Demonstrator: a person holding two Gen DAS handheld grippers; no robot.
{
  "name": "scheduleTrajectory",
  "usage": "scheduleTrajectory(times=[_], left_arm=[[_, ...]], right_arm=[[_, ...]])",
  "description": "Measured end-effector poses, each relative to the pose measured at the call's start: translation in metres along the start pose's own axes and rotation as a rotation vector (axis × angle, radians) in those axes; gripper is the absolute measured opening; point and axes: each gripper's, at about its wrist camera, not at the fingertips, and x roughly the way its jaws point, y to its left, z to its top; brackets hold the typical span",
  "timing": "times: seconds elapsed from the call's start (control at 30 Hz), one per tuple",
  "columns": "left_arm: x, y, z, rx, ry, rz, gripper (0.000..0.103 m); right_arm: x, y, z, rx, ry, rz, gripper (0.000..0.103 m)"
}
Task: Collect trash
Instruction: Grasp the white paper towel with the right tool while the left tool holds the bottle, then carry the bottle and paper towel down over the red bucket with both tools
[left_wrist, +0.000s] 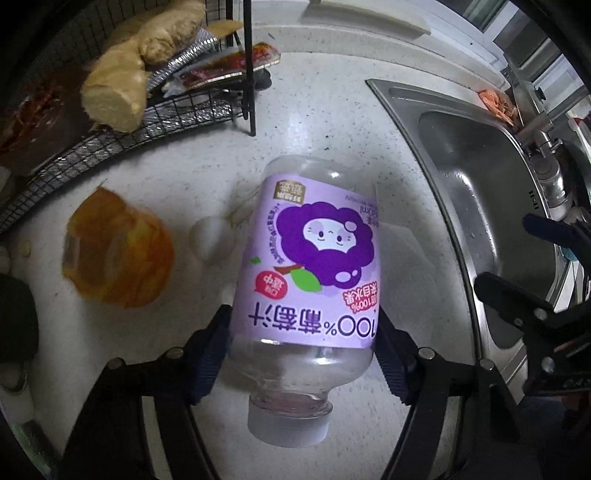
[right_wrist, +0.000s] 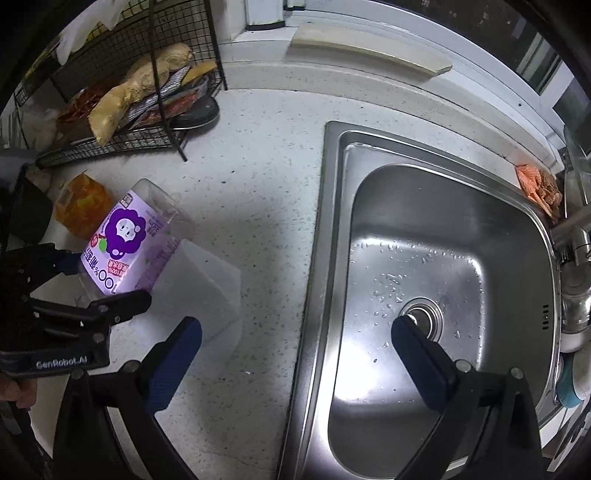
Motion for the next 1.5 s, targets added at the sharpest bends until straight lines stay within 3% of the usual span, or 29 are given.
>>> scheduleTrajectory(times=[0.23,0.5,0.77,0.83,0.97,1.07,1.13,1.33,1.5], left_arm=[[-0.033,0.009,-0.027,-0.104,-0.061,0.016,0.070],[-0.029,0.037,-0.056,-0.308,-0.099,0.048,0.070],[-0.017,0.045,-0.056,-0.353,-0.083,0.081,0.070],[-0.014,0.038,-0.054,-0.352,-0.081,0.080,0.070],[-0.009,0.032,-0.051,-0.367,-0.092,0.082,0.070],[-0.009,0.033,-0.059,-0.383,-0.093,0.074,0.070],[-0.009,0.029,-0.064,-0.384,-0.091,0.075,0.070],[-0.013,0.010,-0.071,-0.356,-0.094,0.075,0.070],[-0.029,-0.022,-0.073,-0.305,-0.133,0.058,0.070]], right_arm=[[-0.006,0.018,-0.003,-0.072,-0.006,0.065,0.103],[0.011,0.051,-0.002,-0.219,0.016,0.142,0.103],[0.044,0.076,0.010,-0.305,0.044,0.164,0.102],[0.049,0.077,0.009,-0.321,0.056,0.168,0.083],[0.054,0.076,0.011,-0.363,0.050,0.178,0.073],[0.050,0.075,0.009,-0.379,0.026,0.180,0.043],[0.047,0.073,0.006,-0.366,0.026,0.204,0.012],[0.037,0.068,-0.012,-0.309,0.051,0.266,0.006],[-0.002,0.049,-0.025,-0.259,-0.008,0.272,0.006]])
